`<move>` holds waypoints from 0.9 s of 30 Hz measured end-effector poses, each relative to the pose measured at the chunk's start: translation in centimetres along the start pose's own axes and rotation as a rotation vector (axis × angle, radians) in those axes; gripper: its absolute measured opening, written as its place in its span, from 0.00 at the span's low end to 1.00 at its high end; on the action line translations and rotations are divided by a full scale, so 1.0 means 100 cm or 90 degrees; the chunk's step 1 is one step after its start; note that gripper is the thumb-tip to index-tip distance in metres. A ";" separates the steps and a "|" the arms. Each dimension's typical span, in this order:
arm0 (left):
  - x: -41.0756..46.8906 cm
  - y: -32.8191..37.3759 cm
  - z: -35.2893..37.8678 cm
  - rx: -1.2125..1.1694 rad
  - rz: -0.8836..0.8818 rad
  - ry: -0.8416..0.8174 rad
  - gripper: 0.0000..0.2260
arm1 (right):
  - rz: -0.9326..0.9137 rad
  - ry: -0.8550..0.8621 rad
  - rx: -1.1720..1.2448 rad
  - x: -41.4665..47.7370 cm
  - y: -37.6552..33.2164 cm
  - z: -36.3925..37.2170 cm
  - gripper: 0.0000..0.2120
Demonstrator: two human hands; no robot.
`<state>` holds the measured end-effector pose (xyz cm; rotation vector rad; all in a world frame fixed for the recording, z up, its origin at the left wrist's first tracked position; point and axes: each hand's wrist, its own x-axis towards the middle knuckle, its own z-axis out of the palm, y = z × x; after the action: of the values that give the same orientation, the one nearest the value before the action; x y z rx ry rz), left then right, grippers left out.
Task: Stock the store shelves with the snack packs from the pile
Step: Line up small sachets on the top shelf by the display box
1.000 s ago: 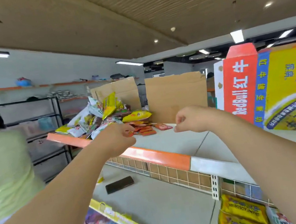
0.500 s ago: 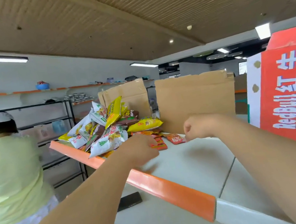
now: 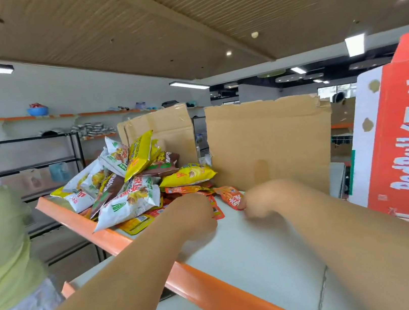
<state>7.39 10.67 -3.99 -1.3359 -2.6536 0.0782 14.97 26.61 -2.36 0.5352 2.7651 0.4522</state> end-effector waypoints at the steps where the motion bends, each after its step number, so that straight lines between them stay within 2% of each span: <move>1: -0.002 0.002 -0.003 -0.015 0.010 -0.009 0.06 | 0.004 -0.006 -0.007 -0.004 0.001 -0.002 0.17; 3: -0.007 0.006 -0.009 -0.054 0.036 -0.033 0.07 | 0.018 -0.015 0.006 -0.018 0.004 -0.011 0.16; 8: -0.010 0.014 -0.017 -0.120 0.156 -0.060 0.09 | 0.099 -0.098 0.149 -0.055 0.020 -0.026 0.23; 10: -0.011 0.025 -0.021 -0.199 0.207 -0.106 0.11 | 0.127 -0.174 0.191 -0.070 0.029 -0.026 0.16; 12: -0.011 0.035 -0.026 -0.257 0.258 -0.157 0.12 | 0.161 -0.251 0.241 -0.080 0.038 -0.023 0.14; 13: -0.008 0.038 -0.027 -0.267 0.274 -0.174 0.12 | 0.179 -0.256 0.270 -0.082 0.042 -0.020 0.14; 16: 0.007 0.037 -0.031 -0.251 0.298 -0.195 0.18 | 0.215 -0.122 0.314 -0.086 0.044 -0.016 0.12; 18: 0.019 0.028 -0.030 -0.229 0.278 -0.225 0.15 | 0.209 -0.052 0.285 -0.079 0.036 -0.016 0.19; 22: 0.035 0.014 -0.031 -0.200 0.287 -0.234 0.12 | 0.167 -0.027 0.343 -0.051 0.013 0.000 0.27; 25: 0.041 0.016 -0.032 -0.176 0.338 -0.189 0.08 | 0.175 0.028 0.326 -0.040 0.016 0.014 0.25; 27: 0.047 0.021 -0.030 -0.188 0.362 -0.197 0.07 | 0.204 0.024 0.317 -0.047 0.022 0.014 0.22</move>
<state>6.85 15.59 -0.70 -2.3144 -2.4860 -0.0421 20.33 27.06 -1.84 1.1016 2.8307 -0.1799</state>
